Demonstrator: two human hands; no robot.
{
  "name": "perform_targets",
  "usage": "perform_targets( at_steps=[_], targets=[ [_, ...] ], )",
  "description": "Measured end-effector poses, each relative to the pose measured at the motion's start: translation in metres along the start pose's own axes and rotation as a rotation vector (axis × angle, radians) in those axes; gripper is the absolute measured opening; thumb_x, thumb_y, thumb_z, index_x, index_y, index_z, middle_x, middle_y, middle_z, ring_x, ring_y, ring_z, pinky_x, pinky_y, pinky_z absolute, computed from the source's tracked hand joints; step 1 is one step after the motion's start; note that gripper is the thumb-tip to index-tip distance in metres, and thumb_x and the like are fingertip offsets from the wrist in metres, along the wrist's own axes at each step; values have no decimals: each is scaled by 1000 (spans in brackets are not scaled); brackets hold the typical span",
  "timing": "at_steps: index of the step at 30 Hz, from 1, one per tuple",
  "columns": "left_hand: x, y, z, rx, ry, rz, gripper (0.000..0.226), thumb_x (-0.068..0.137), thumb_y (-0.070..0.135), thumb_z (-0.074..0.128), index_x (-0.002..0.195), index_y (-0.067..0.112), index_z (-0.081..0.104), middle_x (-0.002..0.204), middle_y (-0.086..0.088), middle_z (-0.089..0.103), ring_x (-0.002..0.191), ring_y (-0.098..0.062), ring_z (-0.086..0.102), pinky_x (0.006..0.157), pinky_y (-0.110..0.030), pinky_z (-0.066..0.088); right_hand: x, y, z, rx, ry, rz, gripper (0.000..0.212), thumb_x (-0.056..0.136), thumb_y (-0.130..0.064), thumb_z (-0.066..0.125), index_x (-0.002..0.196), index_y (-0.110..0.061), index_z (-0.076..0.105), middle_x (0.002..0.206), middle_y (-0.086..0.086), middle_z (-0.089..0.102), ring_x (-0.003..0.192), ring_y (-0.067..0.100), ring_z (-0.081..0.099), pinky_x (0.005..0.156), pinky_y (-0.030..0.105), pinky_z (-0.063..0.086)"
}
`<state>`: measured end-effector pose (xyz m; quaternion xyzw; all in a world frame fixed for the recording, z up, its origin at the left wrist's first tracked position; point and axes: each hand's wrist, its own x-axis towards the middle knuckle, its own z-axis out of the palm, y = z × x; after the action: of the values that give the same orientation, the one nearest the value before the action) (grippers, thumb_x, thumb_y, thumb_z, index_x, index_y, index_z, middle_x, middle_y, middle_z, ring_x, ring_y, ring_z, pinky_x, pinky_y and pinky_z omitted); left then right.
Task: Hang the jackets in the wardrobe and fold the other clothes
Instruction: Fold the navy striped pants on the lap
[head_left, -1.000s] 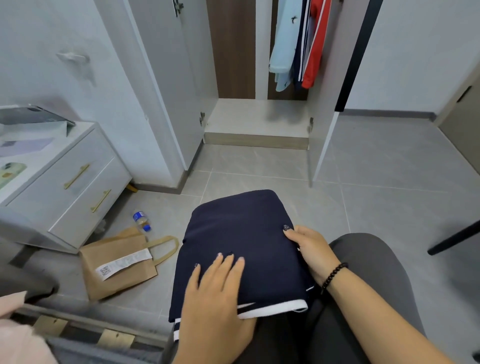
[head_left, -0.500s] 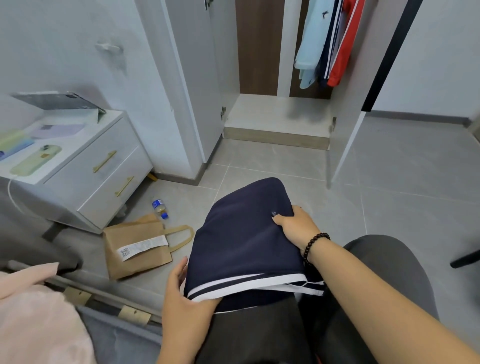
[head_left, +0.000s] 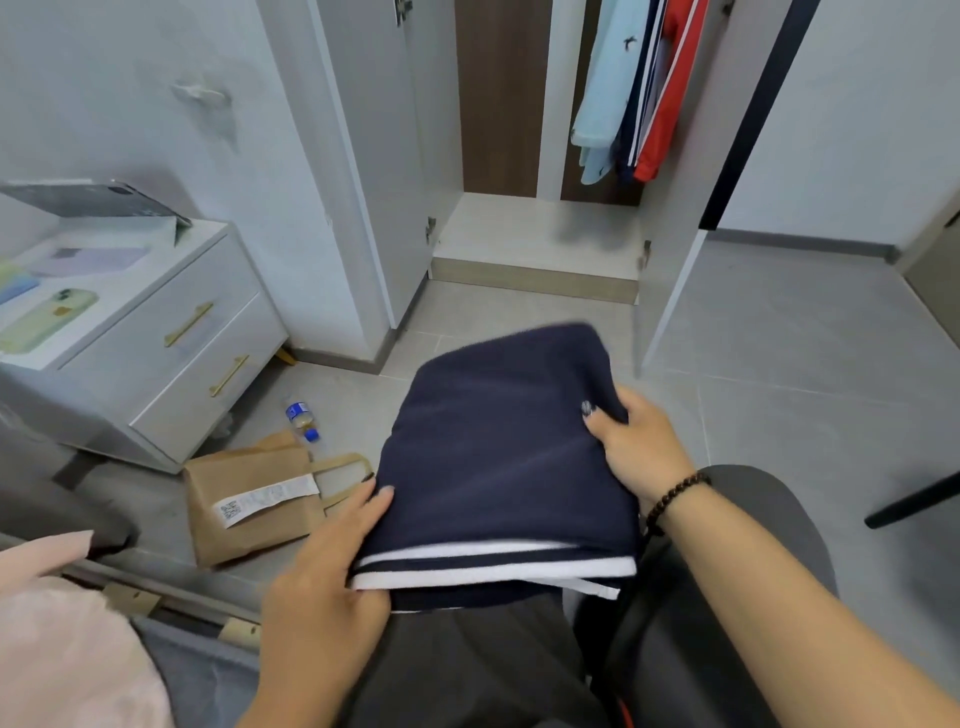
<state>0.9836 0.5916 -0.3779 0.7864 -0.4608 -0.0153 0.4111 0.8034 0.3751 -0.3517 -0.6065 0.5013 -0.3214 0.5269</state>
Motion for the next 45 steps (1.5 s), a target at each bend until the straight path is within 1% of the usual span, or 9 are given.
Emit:
perform_targets(
  at_steps=[4,10,16,21,26,32,36,41,45],
  targets=[
    [-8,-9,9,50,-181,81,68,61,5,53,121,32,67,133,11,59,114,1,52,89,-3,35,-20,54,2,-27,14,265,13,96,-13,53,95,-21,65,92,-1,69,80,14,63,63,24,49],
    [-4,-11,4,-4,-229,160,63,66,3,49,119,31,68,134,9,58,115,12,48,90,4,34,-21,58,-5,-53,140,168,14,92,-15,59,91,-27,66,86,-11,70,80,8,63,63,22,47],
    [0,-7,0,-179,-408,156,63,66,6,54,115,42,69,140,19,52,113,7,56,93,-2,38,1,38,-5,-694,-67,304,37,88,-19,62,119,-5,47,120,13,57,106,31,56,81,31,44],
    [18,-7,-14,-400,-614,-43,25,75,35,63,93,36,78,131,30,56,59,-6,53,66,-10,44,32,-18,29,-1173,-190,108,66,76,-8,57,136,-16,31,142,10,27,126,32,33,100,41,34],
    [43,-3,14,-358,-188,-478,28,80,26,73,54,24,63,71,6,72,67,-10,65,64,-25,50,68,-46,97,-1046,-304,-154,39,90,-30,51,127,-17,53,133,4,51,124,27,45,111,45,26],
    [44,-5,41,-475,-530,-787,48,72,56,74,105,28,55,97,11,69,81,-3,68,69,-21,52,112,-31,140,-990,-511,57,36,86,-44,64,73,-12,55,78,4,52,81,25,52,67,27,43],
    [47,-18,40,-431,-505,-725,27,81,47,70,99,30,58,91,14,69,77,3,66,68,-20,50,123,-23,149,-886,-371,-44,37,88,-42,62,57,-23,52,70,-2,54,85,23,54,81,30,42],
    [53,-24,40,-443,-589,-762,27,85,45,68,102,27,57,96,7,71,86,-9,69,83,-34,56,111,-6,153,-982,-319,-159,26,95,-38,51,95,-19,69,103,1,65,103,22,55,86,34,27],
    [48,-26,42,-524,-559,-846,31,84,43,70,103,21,60,98,1,73,89,-14,71,86,-39,56,86,8,120,-1015,-293,-314,63,91,-55,46,144,-24,34,152,5,25,143,22,15,114,44,9]
  ],
)
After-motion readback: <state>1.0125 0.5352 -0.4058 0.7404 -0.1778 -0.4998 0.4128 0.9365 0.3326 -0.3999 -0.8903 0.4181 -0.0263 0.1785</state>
